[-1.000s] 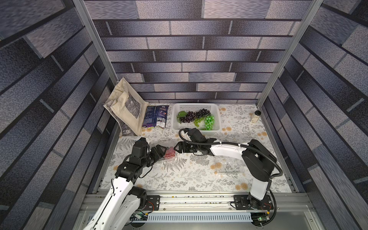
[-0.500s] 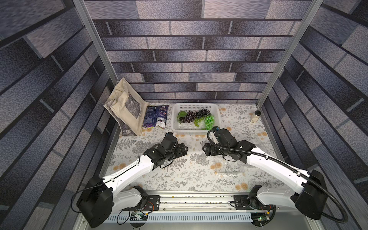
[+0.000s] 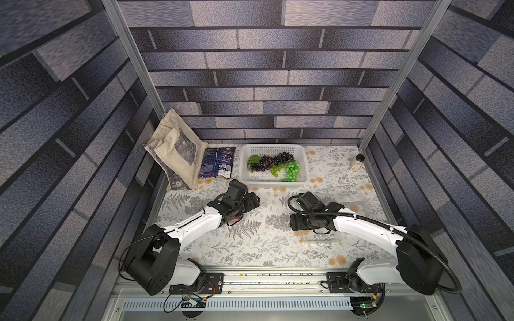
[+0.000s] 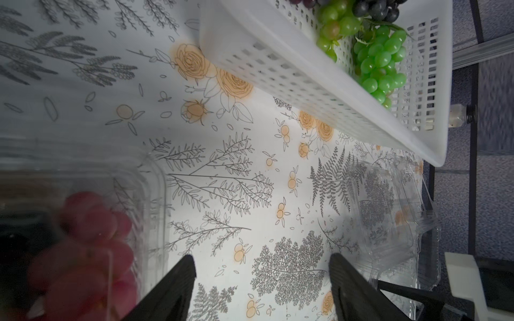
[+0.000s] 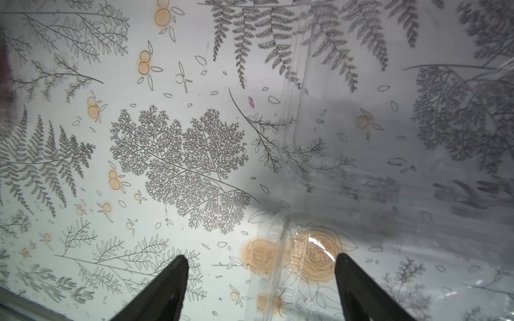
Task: Pack grapes into containers
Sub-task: Move the packing box to the center of the board.
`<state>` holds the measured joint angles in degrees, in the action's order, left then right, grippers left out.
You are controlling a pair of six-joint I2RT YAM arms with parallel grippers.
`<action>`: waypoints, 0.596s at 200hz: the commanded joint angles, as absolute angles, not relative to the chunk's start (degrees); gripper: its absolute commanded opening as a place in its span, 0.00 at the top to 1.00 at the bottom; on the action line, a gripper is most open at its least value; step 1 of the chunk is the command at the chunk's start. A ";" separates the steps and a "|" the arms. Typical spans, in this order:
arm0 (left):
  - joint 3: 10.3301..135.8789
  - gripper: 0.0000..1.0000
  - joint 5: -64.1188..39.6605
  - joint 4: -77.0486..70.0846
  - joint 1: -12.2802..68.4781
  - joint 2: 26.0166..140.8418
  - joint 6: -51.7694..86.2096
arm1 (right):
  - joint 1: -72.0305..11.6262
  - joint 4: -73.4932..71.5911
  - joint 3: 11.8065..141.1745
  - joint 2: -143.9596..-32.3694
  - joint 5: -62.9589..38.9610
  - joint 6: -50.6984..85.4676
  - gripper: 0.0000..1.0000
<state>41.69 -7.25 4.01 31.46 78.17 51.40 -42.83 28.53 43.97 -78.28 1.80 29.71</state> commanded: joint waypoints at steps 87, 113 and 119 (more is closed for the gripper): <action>35.60 0.22 -7.65 10.17 24.26 68.02 50.27 | -43.95 21.27 49.59 -86.35 -1.95 30.30 0.30; 35.89 0.21 -7.56 12.50 23.52 63.46 50.16 | -45.88 22.05 53.06 -89.79 -0.90 29.80 0.42; 36.22 0.21 -7.52 13.26 23.51 62.60 50.03 | -46.30 22.06 53.73 -90.64 -0.82 29.77 0.44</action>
<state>36.23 -7.44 9.23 23.75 66.28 51.35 -44.51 22.39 50.41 -87.94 -1.54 29.76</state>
